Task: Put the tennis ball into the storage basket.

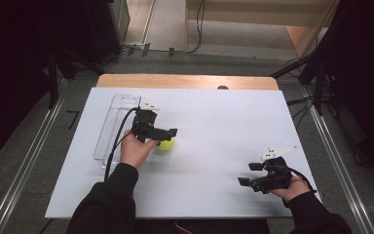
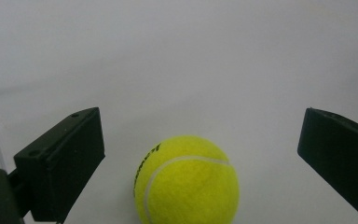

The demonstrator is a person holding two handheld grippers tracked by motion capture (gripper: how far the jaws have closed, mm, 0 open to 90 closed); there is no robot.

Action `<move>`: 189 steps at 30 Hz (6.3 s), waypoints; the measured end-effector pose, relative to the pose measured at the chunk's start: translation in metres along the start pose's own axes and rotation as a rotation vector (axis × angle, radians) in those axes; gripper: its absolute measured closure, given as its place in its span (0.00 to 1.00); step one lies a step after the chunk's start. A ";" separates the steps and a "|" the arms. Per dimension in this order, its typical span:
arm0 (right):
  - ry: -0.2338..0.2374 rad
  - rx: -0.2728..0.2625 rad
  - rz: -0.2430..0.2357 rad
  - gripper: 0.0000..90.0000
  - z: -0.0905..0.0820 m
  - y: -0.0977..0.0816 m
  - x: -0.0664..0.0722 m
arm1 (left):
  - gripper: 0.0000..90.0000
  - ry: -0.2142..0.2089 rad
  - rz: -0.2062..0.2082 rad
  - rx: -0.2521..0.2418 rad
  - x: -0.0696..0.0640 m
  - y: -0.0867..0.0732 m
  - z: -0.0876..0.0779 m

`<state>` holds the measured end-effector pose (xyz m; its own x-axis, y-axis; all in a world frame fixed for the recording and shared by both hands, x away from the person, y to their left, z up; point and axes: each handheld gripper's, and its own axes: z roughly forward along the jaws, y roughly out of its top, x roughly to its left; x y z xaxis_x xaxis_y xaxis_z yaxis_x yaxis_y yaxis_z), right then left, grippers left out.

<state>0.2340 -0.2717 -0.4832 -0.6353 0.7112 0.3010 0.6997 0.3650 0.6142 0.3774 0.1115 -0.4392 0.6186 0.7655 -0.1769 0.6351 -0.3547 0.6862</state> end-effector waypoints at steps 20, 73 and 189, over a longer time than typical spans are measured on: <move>-0.002 0.003 -0.004 0.22 0.001 0.000 0.001 | 0.01 0.001 -0.016 0.045 -0.001 -0.013 0.016; -0.004 0.003 -0.006 0.22 0.001 0.000 0.001 | 0.26 0.116 -0.042 0.128 -0.005 -0.031 0.033; -0.001 0.003 -0.007 0.22 0.001 0.000 0.001 | 0.29 0.001 0.011 0.129 -0.003 0.021 -0.061</move>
<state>0.2337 -0.2707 -0.4840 -0.6399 0.7094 0.2955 0.6961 0.3722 0.6139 0.3605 0.1348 -0.3814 0.6255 0.7616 -0.1694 0.6825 -0.4289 0.5918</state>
